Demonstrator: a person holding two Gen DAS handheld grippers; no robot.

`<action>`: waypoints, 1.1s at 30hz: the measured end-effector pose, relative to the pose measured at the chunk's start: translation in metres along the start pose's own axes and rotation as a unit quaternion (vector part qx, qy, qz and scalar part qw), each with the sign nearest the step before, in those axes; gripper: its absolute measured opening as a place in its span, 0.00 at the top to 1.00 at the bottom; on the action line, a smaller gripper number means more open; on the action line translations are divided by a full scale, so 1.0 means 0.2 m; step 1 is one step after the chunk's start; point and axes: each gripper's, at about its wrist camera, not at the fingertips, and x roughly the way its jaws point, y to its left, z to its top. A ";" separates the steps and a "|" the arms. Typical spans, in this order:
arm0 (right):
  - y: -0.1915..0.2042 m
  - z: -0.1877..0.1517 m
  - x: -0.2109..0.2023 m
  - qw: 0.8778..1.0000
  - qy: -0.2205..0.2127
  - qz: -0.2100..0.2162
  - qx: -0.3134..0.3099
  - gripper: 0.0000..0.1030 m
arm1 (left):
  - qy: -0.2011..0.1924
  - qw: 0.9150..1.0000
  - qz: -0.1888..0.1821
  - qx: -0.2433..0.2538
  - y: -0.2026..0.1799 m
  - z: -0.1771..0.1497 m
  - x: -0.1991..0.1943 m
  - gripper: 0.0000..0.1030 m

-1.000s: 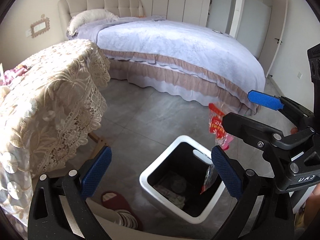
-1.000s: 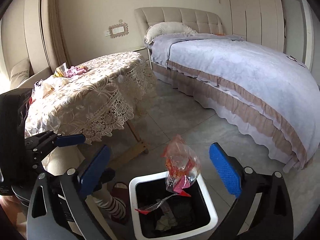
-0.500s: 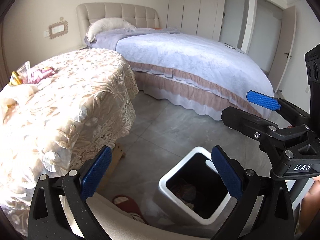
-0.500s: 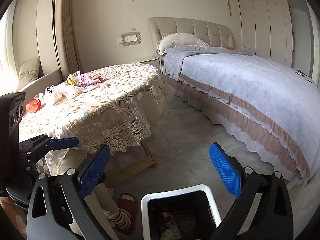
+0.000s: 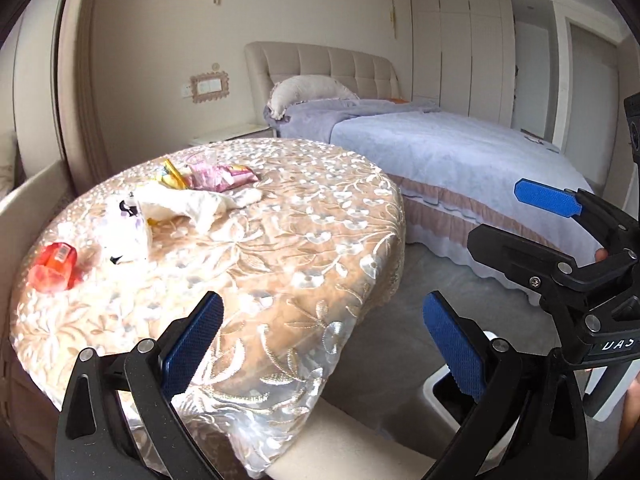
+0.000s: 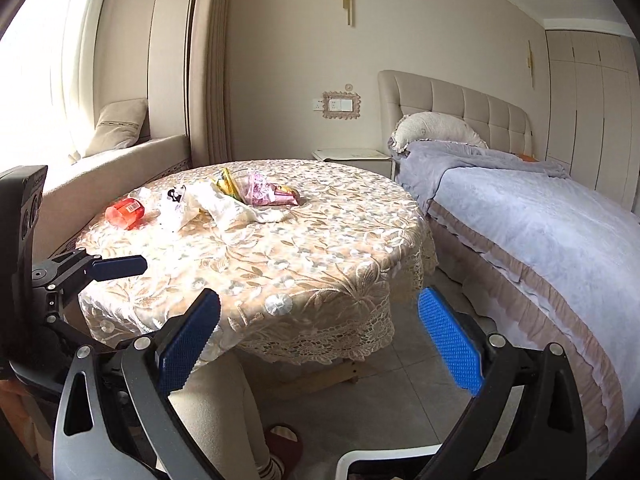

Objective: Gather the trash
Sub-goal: 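Return both tools to the table, then grasp the red-labelled plastic bottle with the left tool while the right tool grasps a white wrapper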

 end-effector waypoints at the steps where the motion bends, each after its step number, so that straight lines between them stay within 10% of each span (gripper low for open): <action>1: 0.03 0.02 0.01 1.000 -0.005 0.005 -0.007 0.04 | -0.003 1.000 0.010 -0.005 0.04 0.00 -0.01 0.05; 33: 0.82 0.46 0.71 0.991 0.007 0.106 -0.076 0.04 | -0.021 0.975 0.150 -0.160 1.25 -0.02 -0.07 0.05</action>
